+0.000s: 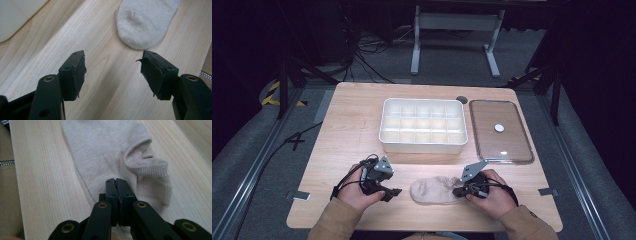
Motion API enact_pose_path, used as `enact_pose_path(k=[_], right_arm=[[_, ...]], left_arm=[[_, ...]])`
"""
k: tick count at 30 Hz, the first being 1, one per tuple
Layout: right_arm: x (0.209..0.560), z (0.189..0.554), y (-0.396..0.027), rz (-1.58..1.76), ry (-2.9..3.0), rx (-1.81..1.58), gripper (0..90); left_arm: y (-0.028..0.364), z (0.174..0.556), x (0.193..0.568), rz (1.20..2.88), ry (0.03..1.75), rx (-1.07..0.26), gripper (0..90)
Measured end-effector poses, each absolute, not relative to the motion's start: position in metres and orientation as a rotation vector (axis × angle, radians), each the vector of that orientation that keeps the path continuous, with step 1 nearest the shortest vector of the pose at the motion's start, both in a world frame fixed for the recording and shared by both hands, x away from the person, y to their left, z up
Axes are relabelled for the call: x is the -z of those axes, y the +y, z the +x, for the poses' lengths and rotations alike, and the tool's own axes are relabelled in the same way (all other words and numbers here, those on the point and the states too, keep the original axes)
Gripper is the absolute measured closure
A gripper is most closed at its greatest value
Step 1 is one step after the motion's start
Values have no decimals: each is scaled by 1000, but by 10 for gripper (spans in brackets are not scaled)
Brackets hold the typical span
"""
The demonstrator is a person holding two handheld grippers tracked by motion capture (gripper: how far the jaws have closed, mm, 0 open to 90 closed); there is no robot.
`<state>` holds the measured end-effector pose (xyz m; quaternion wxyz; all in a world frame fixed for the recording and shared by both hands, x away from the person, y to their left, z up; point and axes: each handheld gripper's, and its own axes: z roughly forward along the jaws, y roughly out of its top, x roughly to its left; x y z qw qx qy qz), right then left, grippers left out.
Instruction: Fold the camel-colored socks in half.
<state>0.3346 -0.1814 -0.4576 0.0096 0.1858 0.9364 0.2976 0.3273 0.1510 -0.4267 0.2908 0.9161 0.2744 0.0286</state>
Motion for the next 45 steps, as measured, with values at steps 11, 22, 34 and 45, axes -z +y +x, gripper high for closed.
enact_pose_path(k=[11,22,34,45], right_arm=[[460,333,-173,556,2913,-964,893],[461,333,-172,560,2909,-999,893],[462,333,-173,575,2903,-1018,892],[463,332,-174,582,2890,-1028,892]], left_arm=[[136,326,436,2463,693,-52,366],[116,330,452,2432,656,-8,448],[103,332,462,2446,626,-36,472],[96,329,463,2443,593,-19,732]])
